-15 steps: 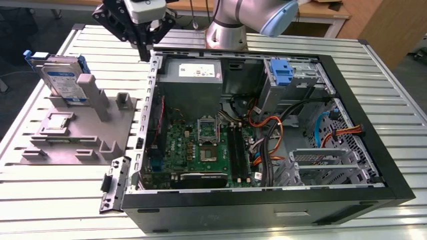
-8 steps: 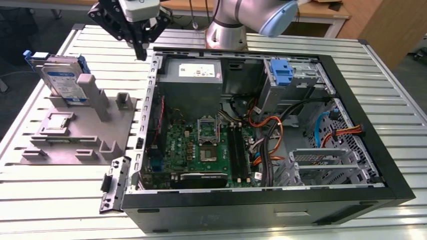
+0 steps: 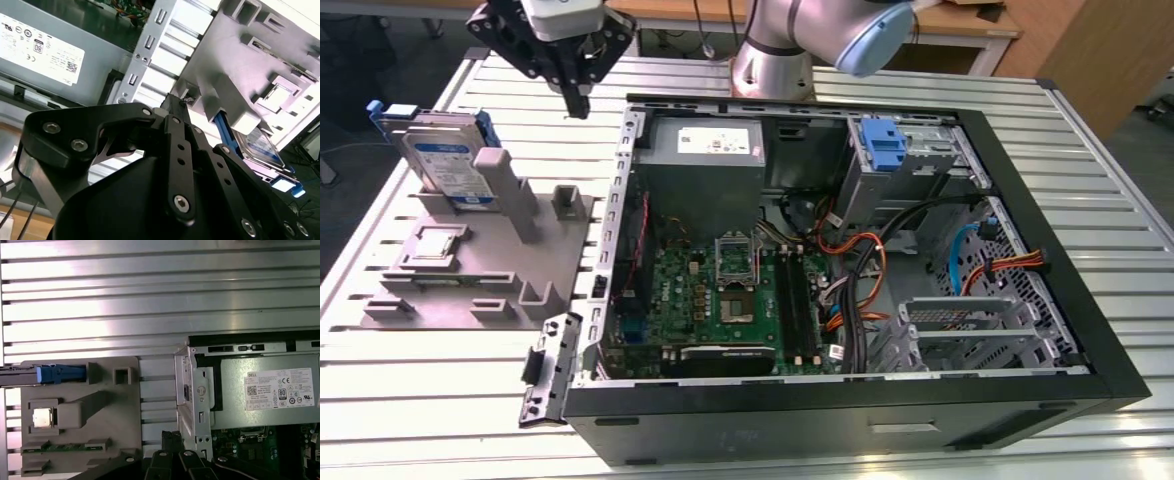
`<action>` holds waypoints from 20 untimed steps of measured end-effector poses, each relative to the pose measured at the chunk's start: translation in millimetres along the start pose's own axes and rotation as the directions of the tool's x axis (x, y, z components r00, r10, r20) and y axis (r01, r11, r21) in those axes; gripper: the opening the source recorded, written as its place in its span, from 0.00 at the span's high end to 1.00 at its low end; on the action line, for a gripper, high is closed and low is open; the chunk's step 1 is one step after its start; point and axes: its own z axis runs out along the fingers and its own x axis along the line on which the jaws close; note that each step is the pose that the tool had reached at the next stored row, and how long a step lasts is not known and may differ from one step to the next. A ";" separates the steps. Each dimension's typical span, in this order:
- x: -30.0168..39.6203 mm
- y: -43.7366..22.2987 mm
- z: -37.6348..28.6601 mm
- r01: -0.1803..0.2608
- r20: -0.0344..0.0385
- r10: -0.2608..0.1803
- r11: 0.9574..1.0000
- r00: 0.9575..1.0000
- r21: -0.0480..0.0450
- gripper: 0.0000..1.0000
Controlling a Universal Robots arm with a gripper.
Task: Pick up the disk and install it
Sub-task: 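Reach for the disk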
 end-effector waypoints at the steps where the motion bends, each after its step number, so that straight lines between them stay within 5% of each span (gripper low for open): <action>1: 2.4 0.3 0.2 0.000 0.000 0.000 1.000 1.000 0.000 0.90; 11: 26.6 4.3 2.4 0.000 -0.002 0.000 1.000 1.000 0.000 0.90; 20: 28.0 5.1 3.6 0.000 -0.005 0.000 1.000 1.000 0.000 0.90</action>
